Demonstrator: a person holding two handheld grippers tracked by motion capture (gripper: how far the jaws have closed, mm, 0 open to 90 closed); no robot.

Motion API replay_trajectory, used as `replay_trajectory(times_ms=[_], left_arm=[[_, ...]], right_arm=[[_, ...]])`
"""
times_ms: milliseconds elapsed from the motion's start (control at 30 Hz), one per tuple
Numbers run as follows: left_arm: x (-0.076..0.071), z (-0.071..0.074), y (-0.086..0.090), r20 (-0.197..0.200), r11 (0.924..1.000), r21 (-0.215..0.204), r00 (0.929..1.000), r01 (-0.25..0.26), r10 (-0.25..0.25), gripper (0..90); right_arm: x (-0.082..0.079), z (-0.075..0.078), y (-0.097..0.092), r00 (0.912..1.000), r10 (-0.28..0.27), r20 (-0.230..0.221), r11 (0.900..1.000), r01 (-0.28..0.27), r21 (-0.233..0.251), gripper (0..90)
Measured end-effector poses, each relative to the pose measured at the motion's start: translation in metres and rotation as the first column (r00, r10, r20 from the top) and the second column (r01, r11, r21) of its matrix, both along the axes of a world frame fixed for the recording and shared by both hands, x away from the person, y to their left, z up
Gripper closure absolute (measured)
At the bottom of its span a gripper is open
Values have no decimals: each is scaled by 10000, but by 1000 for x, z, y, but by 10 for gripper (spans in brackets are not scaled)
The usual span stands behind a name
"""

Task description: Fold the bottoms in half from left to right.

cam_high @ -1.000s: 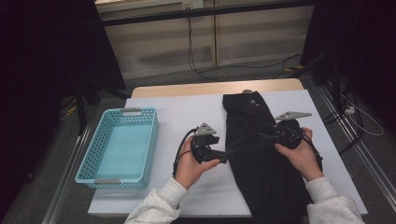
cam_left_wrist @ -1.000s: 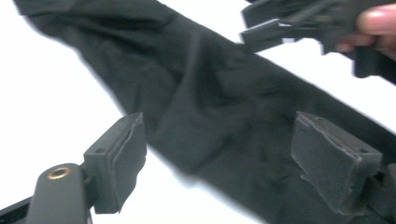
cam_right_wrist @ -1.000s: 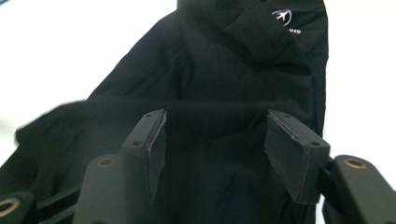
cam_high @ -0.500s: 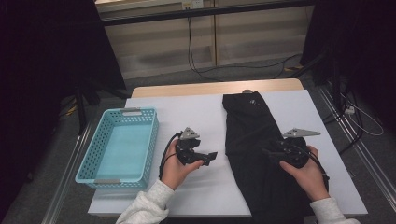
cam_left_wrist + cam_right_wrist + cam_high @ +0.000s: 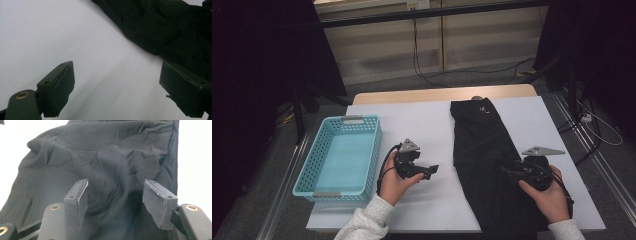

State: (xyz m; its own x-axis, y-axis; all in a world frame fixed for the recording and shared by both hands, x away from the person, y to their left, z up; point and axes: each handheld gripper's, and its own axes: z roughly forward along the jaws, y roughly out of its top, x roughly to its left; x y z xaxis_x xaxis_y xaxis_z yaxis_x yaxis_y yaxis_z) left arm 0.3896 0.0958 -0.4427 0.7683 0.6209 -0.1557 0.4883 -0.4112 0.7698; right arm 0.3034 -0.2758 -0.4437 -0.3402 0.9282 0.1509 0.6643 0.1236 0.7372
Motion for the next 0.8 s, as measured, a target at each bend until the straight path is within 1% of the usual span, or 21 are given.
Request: replay_trajectory(times_ms=[67,100,167,200,300,333,400,500,600,633,667,700,733,767,800], left_arm=[[0,0,0,78,10000,-13,10000,12,-12,130],[0,1,1,172,10000,38,9998,23,-24,129],[0,1,2,187,10000,77,9998,50,-52,127],[0,0,3,179,10000,54,9998,9,-10,120],[1,0,4,170,9999,111,9999,32,-34,118],[1,0,6,150,10000,82,9999,-35,34,115],[1,0,6,179,9999,98,9998,-38,36,115],[1,0,7,156,9999,93,9999,-73,71,115],[2,1,8,182,9999,139,9998,-37,34,115],[1,2,8,186,9998,176,9998,-55,52,115],[1,2,7,276,9998,194,9996,-61,55,116],[1,2,7,276,9998,194,9996,-61,55,116],[1,2,7,268,9998,176,9996,-43,38,116],[1,3,7,297,9998,217,9996,-9,3,116],[1,3,7,315,9998,216,9995,-36,29,116]], right_arm=[[-2,-1,-1,10000,4,44,10000,-4,28,370],[-4,-1,-2,10000,25,45,10000,-24,-42,376],[-5,0,-3,9999,6,107,10000,-5,-94,378],[-7,-1,-5,9999,38,146,10000,-38,15,398],[-8,-2,-6,9997,10,240,10000,-12,63,405],[-10,-4,-8,9996,-34,269,10000,32,78,415],[-13,-6,-10,9998,-73,189,9999,71,116,438],[-16,-6,-11,9998,-31,203,9999,29,108,453],[-21,-4,-12,9997,-2,255,9999,-1,123,487],[-22,-4,-13,9997,-30,260,10000,28,75,491],[-25,-4,-14,9996,-18,292,10000,20,-75,515],[-25,-4,-14,9996,-18,292,10000,20,-75,515],[-29,-3,-15,9998,41,213,10000,-41,32,561],[-29,-3,-15,9998,41,213,10000,-41,32,561],[-32,-4,-15,9997,118,216,9999,-119,23,596]])
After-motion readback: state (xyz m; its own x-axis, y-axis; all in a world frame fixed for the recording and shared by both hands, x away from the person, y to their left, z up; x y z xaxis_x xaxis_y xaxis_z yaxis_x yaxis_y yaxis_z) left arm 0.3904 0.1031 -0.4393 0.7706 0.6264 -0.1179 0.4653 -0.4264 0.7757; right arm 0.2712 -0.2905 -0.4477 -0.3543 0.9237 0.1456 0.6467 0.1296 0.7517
